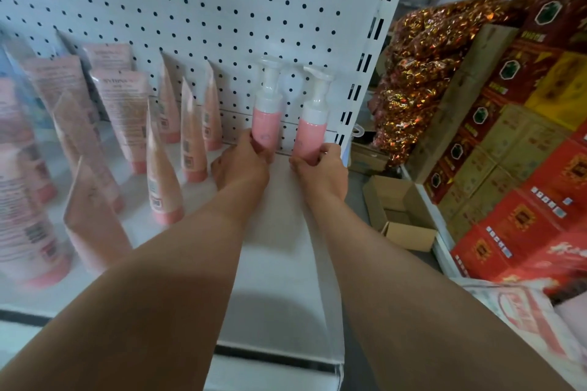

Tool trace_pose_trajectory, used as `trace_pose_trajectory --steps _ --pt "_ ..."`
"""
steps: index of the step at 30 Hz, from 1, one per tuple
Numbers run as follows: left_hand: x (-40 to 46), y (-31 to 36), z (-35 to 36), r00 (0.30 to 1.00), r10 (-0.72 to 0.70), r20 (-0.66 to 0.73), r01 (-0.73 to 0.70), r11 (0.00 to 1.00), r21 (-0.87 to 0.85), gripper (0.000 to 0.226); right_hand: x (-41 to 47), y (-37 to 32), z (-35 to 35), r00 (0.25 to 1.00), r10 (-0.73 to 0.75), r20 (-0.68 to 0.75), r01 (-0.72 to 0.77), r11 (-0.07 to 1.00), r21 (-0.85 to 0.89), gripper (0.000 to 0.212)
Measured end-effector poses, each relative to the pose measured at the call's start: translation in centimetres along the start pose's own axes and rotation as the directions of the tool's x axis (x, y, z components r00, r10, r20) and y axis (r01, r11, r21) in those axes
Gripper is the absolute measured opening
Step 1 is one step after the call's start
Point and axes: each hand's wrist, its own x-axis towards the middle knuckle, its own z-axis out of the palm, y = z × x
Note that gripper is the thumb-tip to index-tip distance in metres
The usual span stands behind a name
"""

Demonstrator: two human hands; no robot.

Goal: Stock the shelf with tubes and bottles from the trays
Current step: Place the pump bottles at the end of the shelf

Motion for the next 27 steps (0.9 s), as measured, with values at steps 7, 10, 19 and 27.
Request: trace_pose_trajectory --steps 7,10,19,27 --pt "0.31 -0.03 0.15 1.000 -0.009 -0.007 0.009 1.000 0.024 0.039 -0.16 -0.17 0.13 1.000 -0.020 -0.002 0.020 0.998 -0.061 0.051" --pt "0.53 -0.23 0.34 1.000 -0.019 0.005 0.019 1.000 0.024 0.033 -0.21 -0.20 0.17 1.000 -0.017 0.002 0.017 0.997 -0.073 0.050" --pt "0.51 -0.12 0.29 0.999 -0.042 0.015 0.041 0.999 0.032 0.032 -0.24 -0.23 0.27 0.999 -0.033 -0.006 0.032 0.996 -0.082 0.050" --pt "0.52 -0.04 0.27 0.999 -0.047 0.016 0.046 0.998 0.048 0.034 -0.13 -0.11 0.46 0.999 -0.048 -0.010 0.047 0.992 -0.118 0.049"
